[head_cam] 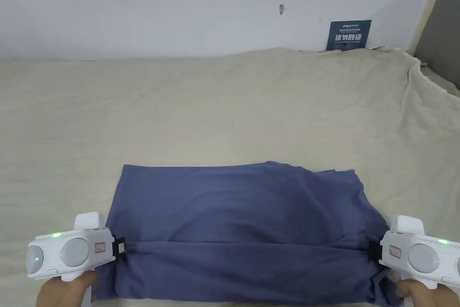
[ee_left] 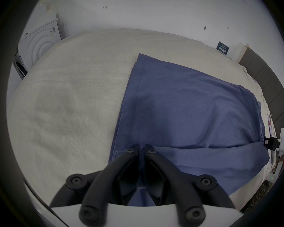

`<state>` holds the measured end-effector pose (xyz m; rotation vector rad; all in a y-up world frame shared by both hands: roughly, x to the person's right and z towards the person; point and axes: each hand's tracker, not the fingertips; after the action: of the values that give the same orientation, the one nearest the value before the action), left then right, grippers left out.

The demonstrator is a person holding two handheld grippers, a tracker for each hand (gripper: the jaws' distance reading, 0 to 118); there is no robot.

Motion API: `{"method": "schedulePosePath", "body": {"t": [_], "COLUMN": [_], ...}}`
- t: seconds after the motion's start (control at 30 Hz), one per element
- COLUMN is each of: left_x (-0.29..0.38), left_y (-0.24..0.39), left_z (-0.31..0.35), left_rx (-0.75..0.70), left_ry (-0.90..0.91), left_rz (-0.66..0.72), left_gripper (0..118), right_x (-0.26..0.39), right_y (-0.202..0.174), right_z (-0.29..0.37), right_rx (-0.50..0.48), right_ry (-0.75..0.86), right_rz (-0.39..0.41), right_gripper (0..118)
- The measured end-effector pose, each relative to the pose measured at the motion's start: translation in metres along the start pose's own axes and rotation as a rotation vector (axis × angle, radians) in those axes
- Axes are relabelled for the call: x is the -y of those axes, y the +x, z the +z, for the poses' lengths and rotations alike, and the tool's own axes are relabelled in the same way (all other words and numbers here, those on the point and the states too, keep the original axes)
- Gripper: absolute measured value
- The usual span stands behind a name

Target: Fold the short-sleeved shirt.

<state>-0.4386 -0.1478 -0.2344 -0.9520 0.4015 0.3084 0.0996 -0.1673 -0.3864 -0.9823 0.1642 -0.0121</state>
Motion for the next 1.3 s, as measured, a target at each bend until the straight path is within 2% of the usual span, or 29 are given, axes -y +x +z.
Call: {"method": "schedulePosePath", "body": {"t": [0.03,0.07,0.1,0.13,0.17,0.43,0.6,0.7,0.77,0.83,0.87,0.9,0.97,1.3], "left_x": [-0.001,-0.002,-0.002,-0.002,-0.003,0.010,0.039,0.060,0.075,0.089,0.095,0.100,0.108,0.103], "left_y": [0.001,0.002,0.004,0.006,0.008,0.007,0.009,0.009,0.010,0.009,0.008,0.008,0.006,-0.004], "left_z": [0.006,0.014,0.024,0.034,0.046,0.134,0.173,0.186,0.192,0.197,0.199,0.199,0.201,0.195], "left_rx": [0.000,0.007,0.010,0.007,0.002,0.039,0.030,0.021,0.017,0.021,0.029,0.032,0.050,0.092], "left_ry": [-0.002,0.005,0.025,0.053,0.098,0.264,0.350,0.422,0.453,0.495,0.517,0.526,0.528,0.468], "left_rz": [-0.001,-0.005,-0.008,-0.009,-0.009,-0.002,-0.004,-0.011,-0.017,-0.018,-0.014,-0.009,-0.005,0.012], "left_gripper": [38,68,84,96,101,101,100,92,79,61,43,28,0,0], "right_x": [-0.003,-0.005,-0.008,-0.011,-0.014,-0.003,0.024,0.042,0.054,0.065,0.069,0.072,0.075,0.079], "right_y": [0.001,0.002,0.002,0.008,0.009,0.002,-0.004,-0.007,-0.009,-0.015,-0.015,-0.017,-0.015,-0.023], "right_z": [0.008,0.019,0.031,0.038,0.053,0.172,0.219,0.235,0.242,0.251,0.253,0.256,0.256,0.264], "right_rx": [-0.003,-0.014,-0.031,-0.059,-0.087,-0.138,-0.127,-0.124,-0.105,-0.101,-0.104,-0.104,-0.100,-0.123], "right_ry": [0.028,0.071,0.103,0.134,0.173,0.432,0.518,0.552,0.574,0.597,0.606,0.611,0.620,0.622], "right_rz": [0.001,0.006,0.004,-0.003,-0.006,0.092,0.128,0.136,0.148,0.160,0.162,0.163,0.167,0.161], "right_gripper": [20,47,67,76,77,77,77,77,73,64,49,35,0,0]}}
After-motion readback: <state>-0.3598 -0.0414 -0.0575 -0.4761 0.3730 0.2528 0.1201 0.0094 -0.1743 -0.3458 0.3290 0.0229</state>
